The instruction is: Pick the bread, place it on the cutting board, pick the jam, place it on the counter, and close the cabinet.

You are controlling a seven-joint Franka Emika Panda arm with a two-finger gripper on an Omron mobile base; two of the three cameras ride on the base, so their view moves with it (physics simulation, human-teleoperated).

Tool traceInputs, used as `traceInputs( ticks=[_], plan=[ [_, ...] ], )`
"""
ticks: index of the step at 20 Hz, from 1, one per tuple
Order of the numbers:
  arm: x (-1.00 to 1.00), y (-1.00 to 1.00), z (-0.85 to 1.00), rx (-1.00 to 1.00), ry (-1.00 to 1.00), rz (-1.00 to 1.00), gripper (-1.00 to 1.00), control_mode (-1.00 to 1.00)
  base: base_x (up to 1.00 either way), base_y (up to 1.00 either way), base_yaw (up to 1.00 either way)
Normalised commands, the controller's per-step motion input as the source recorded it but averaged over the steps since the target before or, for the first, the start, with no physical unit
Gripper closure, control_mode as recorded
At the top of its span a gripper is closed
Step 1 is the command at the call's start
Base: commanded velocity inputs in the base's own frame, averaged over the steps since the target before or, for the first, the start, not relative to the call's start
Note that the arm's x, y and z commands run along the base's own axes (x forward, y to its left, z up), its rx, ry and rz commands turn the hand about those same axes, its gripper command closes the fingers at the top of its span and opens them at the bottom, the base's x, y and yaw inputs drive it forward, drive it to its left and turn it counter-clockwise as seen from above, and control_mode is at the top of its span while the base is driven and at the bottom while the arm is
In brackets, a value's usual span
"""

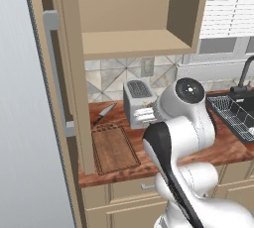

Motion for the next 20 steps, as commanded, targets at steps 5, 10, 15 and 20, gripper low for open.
traceInputs(
  ticks=[5,10,15,20],
  plan=[
    [0.0,0.12,-0.32,0.0,0.0,0.06,1.0,-1.0,0.0,0.0,0.0],
    [0.0,0.14,-0.31,0.0,0.0,0.05,1.0,-1.0,0.0,0.0,0.0],
    [0.0,0.15,-0.35,0.0,0.0,0.05,1.0,-1.0,0.0,0.0,0.0],
    [0.0,0.15,-0.4,0.0,0.0,0.04,1.0,-1.0,0.0,0.0,0.0]
  ],
)
